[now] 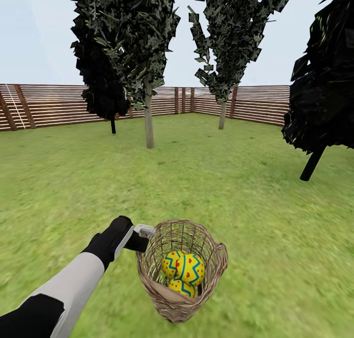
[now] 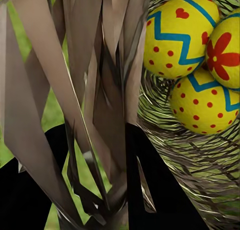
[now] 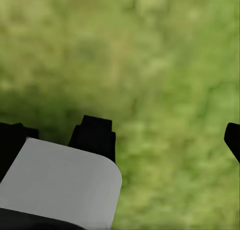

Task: Take the three Easter eggs out of the wicker basket on the lawn in the garden, then place them on the lawn next to a single tree (choose any tree) so that all three eggs are next to the same tree and none are left in the basket.

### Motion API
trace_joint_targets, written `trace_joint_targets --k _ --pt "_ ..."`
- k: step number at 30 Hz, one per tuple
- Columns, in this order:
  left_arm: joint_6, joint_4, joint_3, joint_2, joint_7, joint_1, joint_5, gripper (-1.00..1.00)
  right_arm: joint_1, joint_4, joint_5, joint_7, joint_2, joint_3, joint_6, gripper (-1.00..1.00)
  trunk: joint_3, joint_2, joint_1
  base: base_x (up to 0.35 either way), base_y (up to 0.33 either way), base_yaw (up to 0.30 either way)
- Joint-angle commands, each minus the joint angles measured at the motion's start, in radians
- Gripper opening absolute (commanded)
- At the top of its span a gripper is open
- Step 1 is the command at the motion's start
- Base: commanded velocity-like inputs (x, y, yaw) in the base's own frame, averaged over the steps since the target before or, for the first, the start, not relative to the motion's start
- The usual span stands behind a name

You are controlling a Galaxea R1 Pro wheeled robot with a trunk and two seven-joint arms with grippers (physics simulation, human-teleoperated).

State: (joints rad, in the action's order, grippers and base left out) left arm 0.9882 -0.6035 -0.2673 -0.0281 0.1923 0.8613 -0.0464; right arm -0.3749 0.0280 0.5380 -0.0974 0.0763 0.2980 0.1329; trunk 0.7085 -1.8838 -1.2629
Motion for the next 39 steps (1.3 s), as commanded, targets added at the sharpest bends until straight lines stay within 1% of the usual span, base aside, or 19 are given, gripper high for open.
trace_joint_targets --k 1,6,8,30,33,39 --pt "0.005 -0.001 -0.003 0.0 -0.002 0.001 -0.015 -1.0 -0.001 0.001 0.01 -0.003 0.0 0.008 0.001 1.0 -0.002 0.007 0.004 0.0 0.0 0.0" --pt "0.004 -0.001 -0.003 0.0 -0.003 0.001 -0.015 -1.0 0.009 0.001 0.011 -0.003 0.0 0.008 -0.044 1.0 -0.018 0.042 0.023 0.0 0.0 0.205" --pt "0.004 -0.002 -0.003 0.0 -0.003 0.001 -0.015 -1.0 0.011 0.001 0.011 -0.003 0.0 0.008 -0.051 1.0 -0.024 0.056 0.031 0.0 0.0 0.288" --pt "0.006 -0.002 -0.003 0.0 -0.002 0.001 -0.015 -1.0 0.014 0.004 0.011 -0.004 -0.001 0.007 -0.052 1.0 -0.093 0.21 0.115 0.0 0.0 0.29" --pt "0.006 -0.002 -0.003 -0.001 -0.002 0.001 -0.015 -1.0 0.014 0.003 0.011 -0.004 -0.001 0.007 -0.051 1.0 -0.093 0.21 0.115 0.0 0.0 0.192" --pt "0.004 0.0 -0.003 -0.001 -0.003 0.001 -0.015 -1.0 0.014 0.003 0.011 -0.004 0.0 0.007 -0.05 1.0 -0.093 0.21 0.115 0.0 0.0 0.011"
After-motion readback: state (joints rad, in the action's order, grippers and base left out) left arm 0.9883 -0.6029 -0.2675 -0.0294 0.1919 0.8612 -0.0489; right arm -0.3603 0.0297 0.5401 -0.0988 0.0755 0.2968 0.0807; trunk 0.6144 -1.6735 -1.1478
